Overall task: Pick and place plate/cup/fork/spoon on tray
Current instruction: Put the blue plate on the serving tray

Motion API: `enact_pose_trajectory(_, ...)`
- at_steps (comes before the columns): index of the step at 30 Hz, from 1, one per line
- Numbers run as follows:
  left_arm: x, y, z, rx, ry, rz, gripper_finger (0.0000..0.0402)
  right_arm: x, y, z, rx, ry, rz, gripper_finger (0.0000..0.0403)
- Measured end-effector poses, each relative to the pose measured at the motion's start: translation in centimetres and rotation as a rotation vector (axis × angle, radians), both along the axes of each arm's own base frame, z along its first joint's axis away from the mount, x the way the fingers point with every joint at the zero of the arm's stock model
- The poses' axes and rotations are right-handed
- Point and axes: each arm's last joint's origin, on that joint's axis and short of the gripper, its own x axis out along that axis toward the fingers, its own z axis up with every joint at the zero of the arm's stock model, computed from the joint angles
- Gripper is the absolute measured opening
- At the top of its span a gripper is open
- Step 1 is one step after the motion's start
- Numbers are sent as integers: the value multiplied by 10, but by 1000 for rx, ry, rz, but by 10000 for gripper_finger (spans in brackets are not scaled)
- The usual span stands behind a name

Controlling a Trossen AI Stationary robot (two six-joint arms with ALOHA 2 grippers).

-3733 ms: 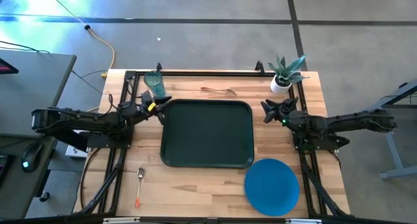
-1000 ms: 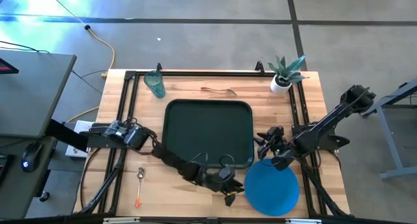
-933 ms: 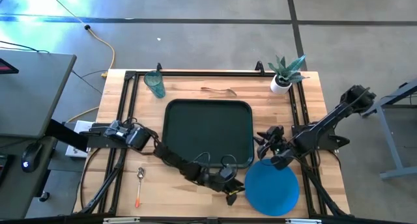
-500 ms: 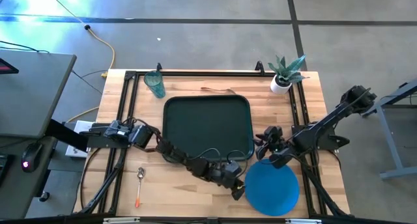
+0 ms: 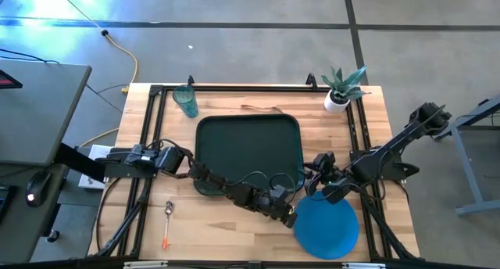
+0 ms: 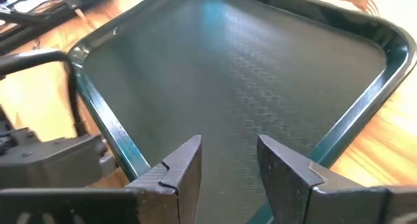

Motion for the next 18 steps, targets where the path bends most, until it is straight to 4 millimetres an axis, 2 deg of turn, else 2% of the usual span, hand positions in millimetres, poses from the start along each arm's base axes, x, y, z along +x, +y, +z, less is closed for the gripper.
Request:
enact_pose_trajectory(8, 0, 2, 0, -15, -2, 82, 104, -2, -1, 0, -20, 30, -4, 138)
enact_pose_trajectory(10, 0, 1, -6, -15, 2, 110, 104, -2, -1, 0, -20, 29, -3, 138)
enact_pose_trajectory(18, 6, -16, -19, -108, 2, 55, 104, -2, -3, 0, -42, 30, -15, 138)
